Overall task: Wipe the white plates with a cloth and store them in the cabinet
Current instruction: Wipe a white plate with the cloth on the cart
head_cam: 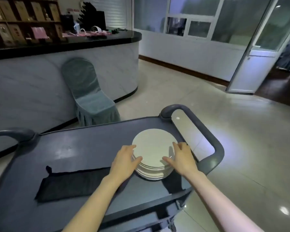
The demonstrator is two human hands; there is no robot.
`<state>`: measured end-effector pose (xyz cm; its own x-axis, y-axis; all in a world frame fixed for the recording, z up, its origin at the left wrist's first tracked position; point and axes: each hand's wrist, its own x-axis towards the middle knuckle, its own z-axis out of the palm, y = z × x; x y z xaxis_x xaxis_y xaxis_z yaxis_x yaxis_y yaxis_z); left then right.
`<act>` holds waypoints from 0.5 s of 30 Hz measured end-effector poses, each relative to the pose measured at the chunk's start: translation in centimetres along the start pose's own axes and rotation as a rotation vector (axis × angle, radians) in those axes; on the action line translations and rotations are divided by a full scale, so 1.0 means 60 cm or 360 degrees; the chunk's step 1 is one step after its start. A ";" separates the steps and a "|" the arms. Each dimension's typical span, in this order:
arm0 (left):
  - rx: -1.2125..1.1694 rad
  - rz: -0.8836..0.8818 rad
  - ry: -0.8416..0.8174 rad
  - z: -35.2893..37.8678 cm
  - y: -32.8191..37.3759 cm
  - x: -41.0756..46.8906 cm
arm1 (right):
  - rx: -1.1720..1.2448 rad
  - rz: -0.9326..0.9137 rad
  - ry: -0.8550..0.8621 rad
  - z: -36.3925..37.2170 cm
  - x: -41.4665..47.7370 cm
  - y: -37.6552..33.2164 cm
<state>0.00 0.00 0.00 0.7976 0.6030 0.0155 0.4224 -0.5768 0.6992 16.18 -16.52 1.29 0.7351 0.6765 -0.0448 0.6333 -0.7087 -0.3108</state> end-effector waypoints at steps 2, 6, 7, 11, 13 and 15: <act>-0.0075 -0.0089 0.0014 0.016 0.005 0.027 | 0.0093 0.0086 0.0039 0.007 0.023 0.016; -0.0107 -0.0282 0.0075 0.039 0.004 0.062 | 0.0290 0.0203 -0.0015 0.024 0.054 0.033; -0.0114 -0.0316 0.0094 0.043 0.002 0.069 | 0.0370 0.0229 -0.0014 0.028 0.060 0.036; -0.0248 -0.0497 0.0225 0.049 -0.006 0.090 | 0.0680 0.0370 -0.0018 0.035 0.075 0.036; -0.0410 -0.0644 0.0273 0.050 -0.011 0.094 | 0.0749 0.0418 -0.0031 0.037 0.080 0.034; -0.0618 -0.0791 0.0277 0.051 -0.015 0.095 | 0.0793 0.0463 -0.0048 0.034 0.082 0.032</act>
<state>5.48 2.28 -2.74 0.4521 0.8457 -0.2836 0.5106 0.0154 0.8597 20.51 -14.17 -1.45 0.8500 0.4785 -0.2202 0.2102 -0.6915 -0.6912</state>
